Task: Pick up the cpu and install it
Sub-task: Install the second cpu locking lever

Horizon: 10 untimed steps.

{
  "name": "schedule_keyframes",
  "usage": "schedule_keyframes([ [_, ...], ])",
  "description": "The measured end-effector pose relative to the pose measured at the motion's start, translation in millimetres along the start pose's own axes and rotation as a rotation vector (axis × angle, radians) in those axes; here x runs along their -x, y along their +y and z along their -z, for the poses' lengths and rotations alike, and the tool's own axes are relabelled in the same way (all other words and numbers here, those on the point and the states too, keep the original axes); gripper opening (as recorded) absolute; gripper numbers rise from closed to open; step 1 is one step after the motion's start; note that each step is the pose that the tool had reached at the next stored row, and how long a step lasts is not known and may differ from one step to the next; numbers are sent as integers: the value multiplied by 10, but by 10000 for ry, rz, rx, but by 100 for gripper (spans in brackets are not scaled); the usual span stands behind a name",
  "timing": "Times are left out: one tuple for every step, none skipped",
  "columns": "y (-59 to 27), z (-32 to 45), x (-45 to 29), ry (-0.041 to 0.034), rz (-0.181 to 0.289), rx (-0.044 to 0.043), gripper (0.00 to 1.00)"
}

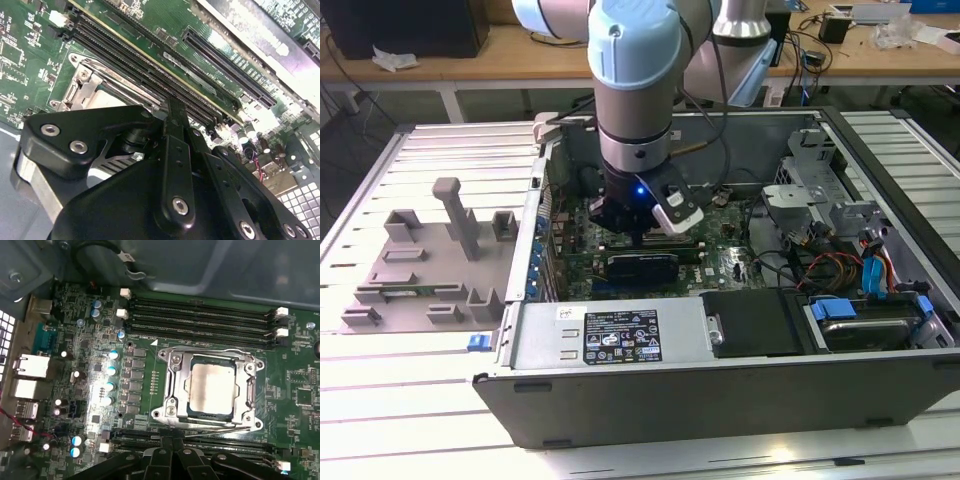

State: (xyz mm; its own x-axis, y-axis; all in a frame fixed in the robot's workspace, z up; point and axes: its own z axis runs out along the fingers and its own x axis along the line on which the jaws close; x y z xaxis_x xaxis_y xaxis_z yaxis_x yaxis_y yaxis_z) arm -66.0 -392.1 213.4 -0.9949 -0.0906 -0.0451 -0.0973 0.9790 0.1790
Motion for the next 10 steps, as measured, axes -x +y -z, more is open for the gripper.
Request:
schedule_keyframes([
  [-24,4,-6,-98,7,240,11],
  [-27,4,-11,-134,10,326,11],
  [-28,2,-11,-136,5,331,11],
  [-30,-2,-11,-142,-28,331,11],
  [-31,-9,-12,-175,-193,322,11],
  [-32,-14,-12,-203,-330,314,11],
  [-33,-18,-12,-228,-458,308,11],
  [-34,-22,-12,-255,-596,310,11],
  [-33,-23,-12,-268,-610,346,11],
  [-34,-24,-13,-275,-612,379,11],
])
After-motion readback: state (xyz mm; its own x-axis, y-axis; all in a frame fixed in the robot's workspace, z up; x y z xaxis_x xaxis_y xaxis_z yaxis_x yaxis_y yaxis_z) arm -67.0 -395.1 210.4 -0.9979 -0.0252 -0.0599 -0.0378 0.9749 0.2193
